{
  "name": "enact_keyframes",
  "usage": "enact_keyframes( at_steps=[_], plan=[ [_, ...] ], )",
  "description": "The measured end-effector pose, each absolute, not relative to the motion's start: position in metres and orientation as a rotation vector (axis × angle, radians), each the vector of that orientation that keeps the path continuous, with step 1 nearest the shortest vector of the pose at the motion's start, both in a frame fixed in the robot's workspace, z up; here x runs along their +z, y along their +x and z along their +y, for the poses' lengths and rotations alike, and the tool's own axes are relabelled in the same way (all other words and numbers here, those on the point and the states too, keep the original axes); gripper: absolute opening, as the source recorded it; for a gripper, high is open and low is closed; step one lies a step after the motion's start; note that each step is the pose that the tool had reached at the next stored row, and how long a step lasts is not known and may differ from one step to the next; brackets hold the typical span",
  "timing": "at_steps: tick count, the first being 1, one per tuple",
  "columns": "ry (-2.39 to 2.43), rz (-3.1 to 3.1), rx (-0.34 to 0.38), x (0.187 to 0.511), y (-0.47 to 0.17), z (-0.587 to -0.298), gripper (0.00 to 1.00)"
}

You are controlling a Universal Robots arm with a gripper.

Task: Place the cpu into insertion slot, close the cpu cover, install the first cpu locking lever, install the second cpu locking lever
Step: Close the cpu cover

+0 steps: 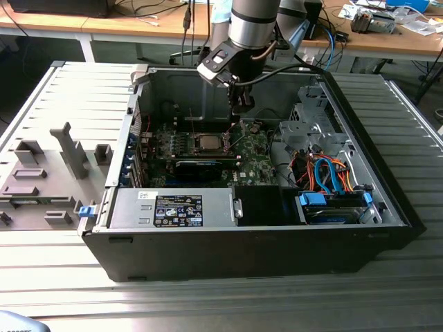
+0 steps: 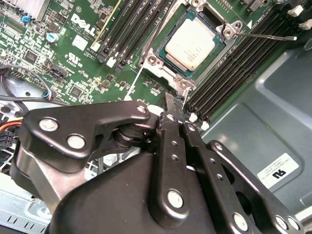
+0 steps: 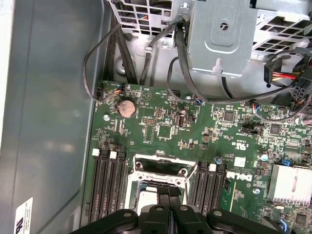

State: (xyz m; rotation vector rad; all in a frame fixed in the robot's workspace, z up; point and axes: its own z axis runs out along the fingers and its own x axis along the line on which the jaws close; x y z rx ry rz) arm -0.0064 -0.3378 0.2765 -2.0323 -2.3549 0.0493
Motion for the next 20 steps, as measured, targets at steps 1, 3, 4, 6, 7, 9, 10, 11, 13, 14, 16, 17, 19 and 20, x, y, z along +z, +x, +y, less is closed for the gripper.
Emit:
enact_keyframes(
  at_steps=[1,3,4,6,7,9,10,11,13,14,16,17,19,20],
  plan=[
    [-2.032,-2.355,0.049,0.2764,-0.0062,-0.3378,0.11],
    [-2.032,-2.355,0.049,0.2762,-0.0054,-0.3378,0.11],
    [-2.032,-2.355,0.049,0.2761,-0.0051,-0.3378,0.11],
    [-2.032,-2.355,0.049,0.276,-0.0043,-0.3378,0.11],
    [-2.032,-2.355,0.049,0.2758,-0.004,-0.3378,0.11],
    [-2.032,-2.355,0.049,0.2757,-0.0035,-0.3378,0.11],
    [-2.032,-2.355,0.049,0.2756,-0.0033,-0.3378,0.11],
    [-2.032,-2.355,0.049,0.2755,-0.003,-0.3378,0.11],
    [-2.032,-2.355,0.049,0.2753,-0.0025,-0.3378,0.11],
    [-2.032,-2.355,0.049,0.2752,-0.0022,-0.3378,0.11],
    [-2.032,-2.355,0.049,0.2751,-0.0015,-0.3378,0.11],
    [-2.032,-2.355,0.049,0.275,-0.0011,-0.3378,0.11],
    [-2.032,-2.355,0.049,0.2748,0.0005,-0.3378,0.11],
    [-2.032,-2.355,0.049,0.2747,0.0009,-0.3378,0.11]
  ],
)
